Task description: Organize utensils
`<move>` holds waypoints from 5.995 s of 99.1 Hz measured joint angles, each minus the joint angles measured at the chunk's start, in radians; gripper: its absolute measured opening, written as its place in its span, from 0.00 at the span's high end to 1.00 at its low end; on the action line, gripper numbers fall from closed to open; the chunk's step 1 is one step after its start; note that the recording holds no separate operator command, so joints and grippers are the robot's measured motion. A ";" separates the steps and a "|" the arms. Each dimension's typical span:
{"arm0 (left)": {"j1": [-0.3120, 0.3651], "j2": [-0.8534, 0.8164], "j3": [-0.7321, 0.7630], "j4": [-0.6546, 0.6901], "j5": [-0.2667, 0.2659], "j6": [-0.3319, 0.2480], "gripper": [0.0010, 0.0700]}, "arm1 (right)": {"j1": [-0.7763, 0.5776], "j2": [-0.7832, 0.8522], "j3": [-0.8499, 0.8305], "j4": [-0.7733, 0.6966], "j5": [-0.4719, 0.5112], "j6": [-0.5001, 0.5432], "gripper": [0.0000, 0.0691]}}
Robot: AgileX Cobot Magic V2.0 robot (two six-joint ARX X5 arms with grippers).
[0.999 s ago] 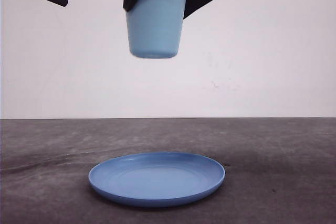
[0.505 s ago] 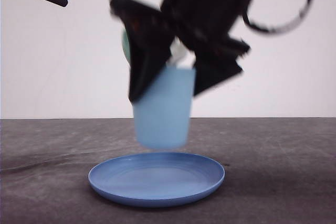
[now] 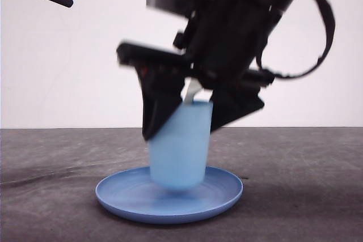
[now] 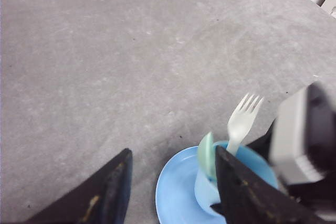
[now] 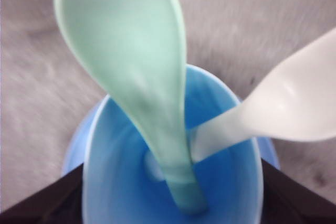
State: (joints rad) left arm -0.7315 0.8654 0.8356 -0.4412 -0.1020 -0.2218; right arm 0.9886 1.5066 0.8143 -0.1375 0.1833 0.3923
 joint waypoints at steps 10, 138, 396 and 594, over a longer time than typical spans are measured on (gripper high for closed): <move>0.000 0.000 0.000 0.000 0.000 0.000 0.58 | 0.006 0.015 0.000 0.018 0.001 0.006 0.40; 0.000 -0.049 0.000 -0.026 0.000 0.000 0.58 | 0.044 -0.415 0.112 -0.423 0.046 -0.005 0.16; 0.508 -0.537 -0.362 0.166 -0.052 0.273 0.98 | 0.045 -0.653 0.249 -0.430 0.288 -0.089 0.99; 0.644 -0.862 -0.803 0.266 -0.052 0.281 0.98 | 0.045 -0.653 0.249 -0.429 0.290 -0.097 0.99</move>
State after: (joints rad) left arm -0.0872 0.0036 0.0322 -0.1757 -0.1543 0.0593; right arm 1.0332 0.8532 1.0634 -0.5663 0.4732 0.2958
